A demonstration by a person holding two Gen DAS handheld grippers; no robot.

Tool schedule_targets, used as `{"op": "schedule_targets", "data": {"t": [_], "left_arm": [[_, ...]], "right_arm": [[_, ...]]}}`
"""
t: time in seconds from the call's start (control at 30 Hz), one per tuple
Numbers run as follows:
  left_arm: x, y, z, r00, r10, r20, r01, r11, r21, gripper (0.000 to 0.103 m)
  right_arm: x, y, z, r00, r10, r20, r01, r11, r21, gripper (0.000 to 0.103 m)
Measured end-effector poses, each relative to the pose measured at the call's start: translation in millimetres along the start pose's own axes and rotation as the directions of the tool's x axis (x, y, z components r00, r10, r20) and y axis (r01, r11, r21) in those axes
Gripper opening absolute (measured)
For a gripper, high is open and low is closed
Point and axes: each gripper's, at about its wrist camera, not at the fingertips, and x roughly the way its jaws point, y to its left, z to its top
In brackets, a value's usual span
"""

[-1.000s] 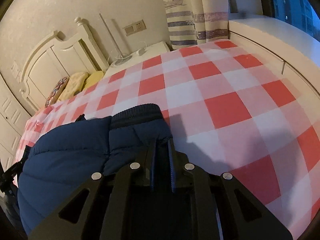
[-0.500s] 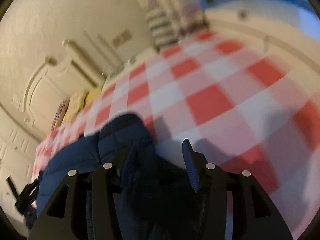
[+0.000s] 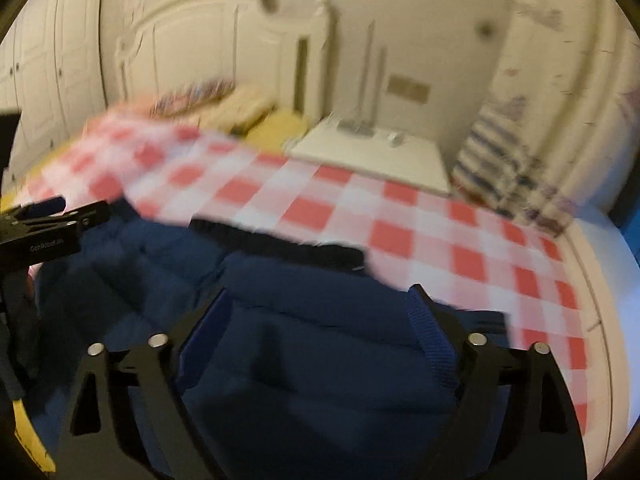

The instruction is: Fold large clothes

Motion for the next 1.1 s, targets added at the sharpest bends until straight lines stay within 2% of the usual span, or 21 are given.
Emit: {"op": "schedule_targets", "data": {"t": [0.1, 0.13, 0.23, 0.63, 0.67, 0.73, 0.8, 0.87, 0.93, 1.0, 1.07, 1.1], "left_arm": [[28, -12, -11, 0.997, 0.038, -0.068, -0.033, 0.997, 0.068, 0.101], [39, -14, -14, 0.994, 0.025, -0.102, -0.018, 0.997, 0.075, 0.101], [48, -12, -18, 0.994, 0.013, -0.105, -0.007, 0.999, 0.054, 0.101], [49, -13, -22, 0.996, 0.009, -0.083, -0.004, 0.998, 0.059, 0.101], [49, -13, -22, 0.997, 0.012, -0.082, -0.007, 0.998, 0.061, 0.101], [49, -13, -22, 0.997, 0.016, -0.081, -0.011, 0.998, 0.064, 0.101], [50, -14, -22, 0.996, 0.020, -0.085, -0.014, 0.998, 0.067, 0.101], [50, -14, -22, 0.996, 0.021, -0.084, -0.015, 0.998, 0.068, 0.101], [51, -14, -22, 0.996, 0.022, -0.084, -0.017, 0.998, 0.068, 0.101], [50, -14, -22, 0.996, 0.022, -0.083, -0.017, 0.998, 0.068, 0.101], [51, -14, -22, 0.996, 0.021, -0.083, -0.016, 0.998, 0.068, 0.101], [51, -14, -22, 0.996, 0.019, -0.083, -0.014, 0.998, 0.066, 0.101]], "right_arm": [[40, 1, -11, 0.992, -0.040, -0.120, 0.040, 0.999, -0.004, 0.077], [56, -7, -17, 0.987, -0.002, -0.159, 0.009, 0.999, 0.041, 0.077], [64, -22, -24, 0.987, 0.059, -0.151, -0.038, 0.990, 0.136, 0.077], [63, -21, -29, 0.992, 0.069, -0.110, -0.053, 0.988, 0.143, 0.080], [62, -20, -29, 0.990, 0.082, -0.115, -0.065, 0.988, 0.143, 0.084], [58, -24, -26, 0.983, 0.118, -0.140, -0.096, 0.983, 0.156, 0.085], [43, -31, -25, 0.987, 0.104, -0.120, -0.081, 0.980, 0.184, 0.085], [20, -39, -25, 0.995, 0.079, -0.056, -0.067, 0.980, 0.185, 0.085], [6, -54, -25, 1.000, -0.008, -0.029, 0.013, 0.986, 0.168, 0.085], [8, -77, -31, 0.997, -0.039, -0.062, 0.050, 0.982, 0.184, 0.085], [33, -105, -50, 0.988, 0.005, -0.157, 0.033, 0.972, 0.234, 0.086], [41, -111, -57, 0.984, 0.046, -0.171, 0.000, 0.966, 0.258, 0.087]]}}
